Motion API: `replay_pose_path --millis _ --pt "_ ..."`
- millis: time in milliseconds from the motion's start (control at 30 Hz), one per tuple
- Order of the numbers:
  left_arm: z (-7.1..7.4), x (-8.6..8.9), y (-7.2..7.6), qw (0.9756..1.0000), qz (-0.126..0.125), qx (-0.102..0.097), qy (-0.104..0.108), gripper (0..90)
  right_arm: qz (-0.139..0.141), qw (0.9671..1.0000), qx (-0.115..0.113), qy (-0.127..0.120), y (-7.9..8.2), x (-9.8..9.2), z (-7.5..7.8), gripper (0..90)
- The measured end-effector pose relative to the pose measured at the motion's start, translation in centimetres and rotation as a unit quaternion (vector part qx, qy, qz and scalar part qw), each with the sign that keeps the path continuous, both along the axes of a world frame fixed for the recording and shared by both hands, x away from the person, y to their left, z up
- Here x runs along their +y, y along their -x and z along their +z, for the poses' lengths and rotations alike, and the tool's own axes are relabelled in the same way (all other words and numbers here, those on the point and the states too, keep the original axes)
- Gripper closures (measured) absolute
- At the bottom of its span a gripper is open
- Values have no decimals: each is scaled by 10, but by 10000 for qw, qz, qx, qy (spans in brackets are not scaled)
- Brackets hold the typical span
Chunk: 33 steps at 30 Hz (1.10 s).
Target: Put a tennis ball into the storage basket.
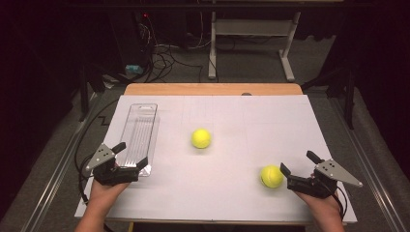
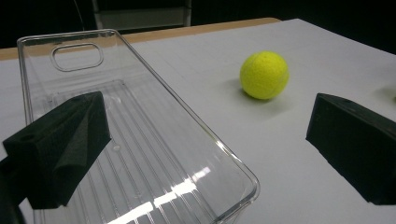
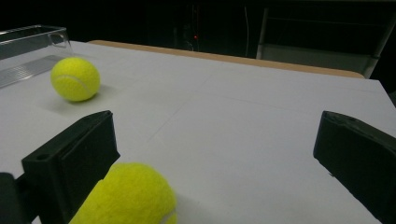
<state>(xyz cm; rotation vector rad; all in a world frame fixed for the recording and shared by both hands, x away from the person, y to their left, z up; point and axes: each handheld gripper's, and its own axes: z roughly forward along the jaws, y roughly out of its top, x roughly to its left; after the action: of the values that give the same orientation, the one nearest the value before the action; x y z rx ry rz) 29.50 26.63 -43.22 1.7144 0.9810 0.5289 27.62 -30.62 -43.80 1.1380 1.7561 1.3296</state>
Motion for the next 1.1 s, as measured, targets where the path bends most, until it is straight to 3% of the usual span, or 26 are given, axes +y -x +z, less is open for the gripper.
replay_pose_path --millis 400,700,867,1100 --pt "2 0 3 9999 28 -56 137 4 -8 10000 -6 -28 -1 1 -1 0" --pt "7 -10 4 9999 -78 -38 78 8 22 10000 -9 -7 -1 2 -2 0" --pt "12 -25 5 9997 -248 19 -60 8 23 10000 4 -10 -1 1 -2 0" --pt "14 -53 8 9974 -615 121 -359 8 26 10000 23 -3 0 1 -3 0"
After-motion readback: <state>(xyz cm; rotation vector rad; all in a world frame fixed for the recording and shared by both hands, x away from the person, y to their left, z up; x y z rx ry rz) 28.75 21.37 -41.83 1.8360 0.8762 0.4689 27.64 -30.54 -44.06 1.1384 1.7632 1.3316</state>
